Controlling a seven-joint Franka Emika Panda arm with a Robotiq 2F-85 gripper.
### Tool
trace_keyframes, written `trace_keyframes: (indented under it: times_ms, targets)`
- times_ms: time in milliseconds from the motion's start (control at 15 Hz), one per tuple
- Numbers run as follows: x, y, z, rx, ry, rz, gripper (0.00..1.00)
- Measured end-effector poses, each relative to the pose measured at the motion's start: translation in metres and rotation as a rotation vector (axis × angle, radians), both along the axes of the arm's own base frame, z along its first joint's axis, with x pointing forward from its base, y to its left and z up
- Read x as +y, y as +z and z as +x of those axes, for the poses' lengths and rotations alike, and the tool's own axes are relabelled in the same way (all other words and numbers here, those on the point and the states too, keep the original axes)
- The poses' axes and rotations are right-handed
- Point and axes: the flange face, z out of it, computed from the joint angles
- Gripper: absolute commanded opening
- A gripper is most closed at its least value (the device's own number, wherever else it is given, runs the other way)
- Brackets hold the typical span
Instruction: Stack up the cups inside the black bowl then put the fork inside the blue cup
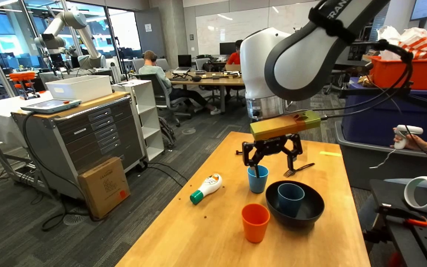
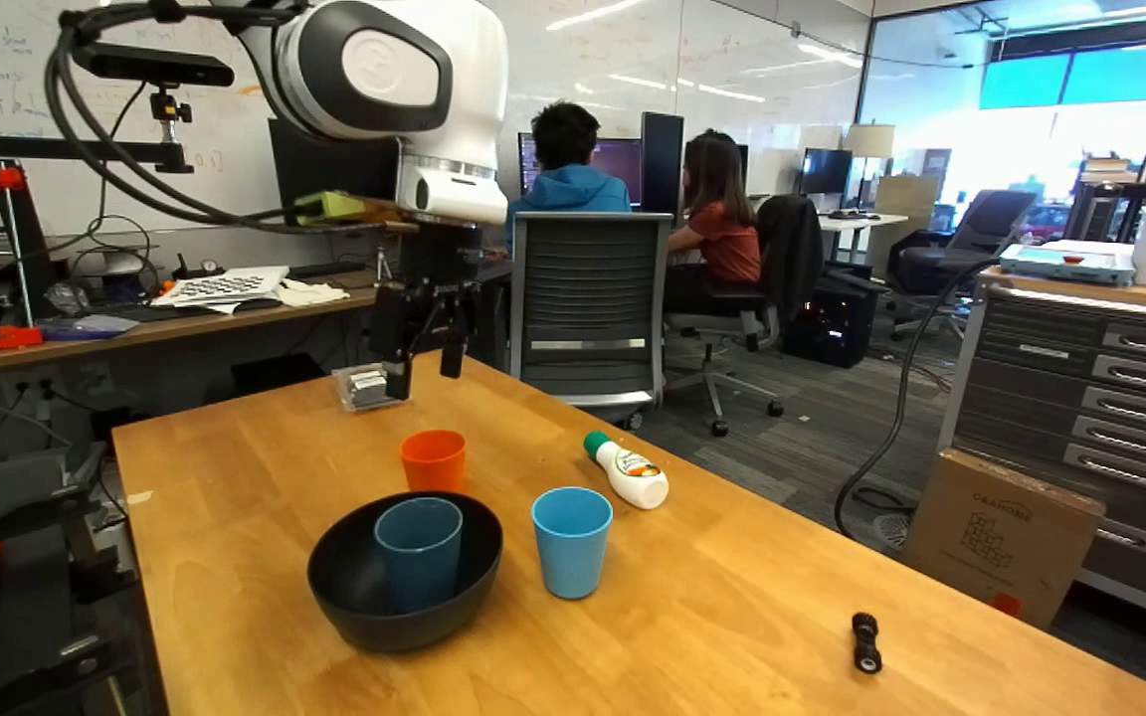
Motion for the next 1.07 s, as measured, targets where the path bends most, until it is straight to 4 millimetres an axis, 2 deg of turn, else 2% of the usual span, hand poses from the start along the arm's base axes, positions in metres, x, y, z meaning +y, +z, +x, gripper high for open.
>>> trace_keyframes:
  times_ms: [200, 400, 733, 1067]
  targets:
    - [0.016, 0.017, -0.008, -0.02, 0.053, -0.03, 1.0]
    - [0.025, 0.021, -0.014, -0.048, 0.076, -0.05, 1.0]
    - [0.044, 0.016, -0.013, -0.151, 0.081, -0.083, 1.0]
    - [0.062, 0.003, -0.011, -0.169, 0.08, -0.079, 1.0]
